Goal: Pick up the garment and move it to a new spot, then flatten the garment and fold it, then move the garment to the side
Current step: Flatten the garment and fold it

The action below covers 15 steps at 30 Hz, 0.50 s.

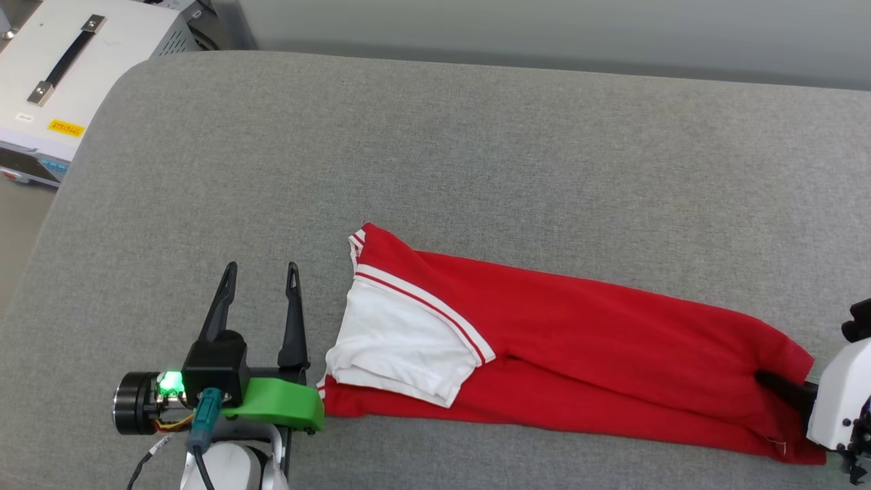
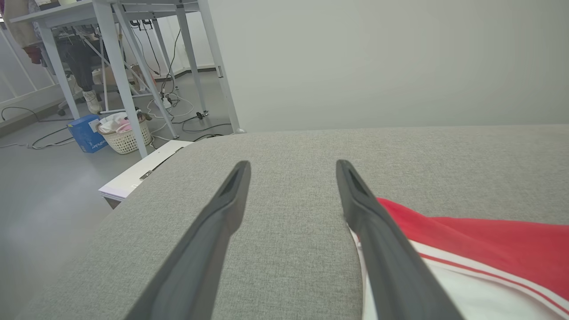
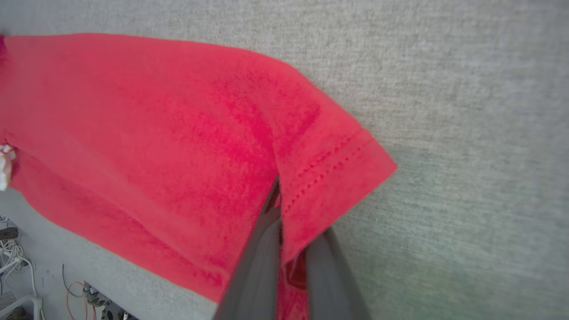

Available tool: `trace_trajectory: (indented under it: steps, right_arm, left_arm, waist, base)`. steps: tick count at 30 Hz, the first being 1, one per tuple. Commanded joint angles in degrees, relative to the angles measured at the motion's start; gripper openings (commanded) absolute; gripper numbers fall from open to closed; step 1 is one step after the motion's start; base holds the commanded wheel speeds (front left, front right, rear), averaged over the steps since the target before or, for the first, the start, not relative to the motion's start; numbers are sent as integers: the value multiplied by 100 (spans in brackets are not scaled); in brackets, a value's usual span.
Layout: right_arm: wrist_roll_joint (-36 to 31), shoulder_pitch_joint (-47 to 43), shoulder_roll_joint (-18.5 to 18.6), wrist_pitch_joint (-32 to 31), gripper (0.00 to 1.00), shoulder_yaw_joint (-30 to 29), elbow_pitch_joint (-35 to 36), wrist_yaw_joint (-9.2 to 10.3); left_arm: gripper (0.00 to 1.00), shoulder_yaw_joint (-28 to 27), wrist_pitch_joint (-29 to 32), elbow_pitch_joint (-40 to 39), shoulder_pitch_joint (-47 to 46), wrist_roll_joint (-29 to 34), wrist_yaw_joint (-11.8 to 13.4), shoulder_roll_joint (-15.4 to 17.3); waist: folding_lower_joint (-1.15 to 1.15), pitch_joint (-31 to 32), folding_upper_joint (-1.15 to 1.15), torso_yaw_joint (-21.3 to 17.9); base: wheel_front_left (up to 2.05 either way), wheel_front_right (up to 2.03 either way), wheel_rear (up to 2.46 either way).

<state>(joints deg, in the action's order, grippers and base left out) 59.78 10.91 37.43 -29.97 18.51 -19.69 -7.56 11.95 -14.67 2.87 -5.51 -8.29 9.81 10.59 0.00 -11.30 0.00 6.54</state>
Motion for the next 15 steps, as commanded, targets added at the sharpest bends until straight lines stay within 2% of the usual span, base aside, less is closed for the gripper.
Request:
trace_trajectory:
  steps: [1,9,15]
  right_arm:
    - [20,-3,73,7,0,32,-132,8]
    - [-32,42,656,71,0,-223,-524,8]
    - [28,0,882,23,0,-399,-627,8]
  left_arm:
    - [100,-67,-32,-27,110,71,-86,-51]
    - [100,-301,-32,-39,274,217,-420,-213]
    - [100,-409,-32,0,361,334,-564,-306]
  waist:
    - [0,52,0,-39]
    - [0,228,0,-72]
    - [0,341,0,-85]
  base:
    - [0,0,0]
    - [0,0,0]
    - [0,0,0]
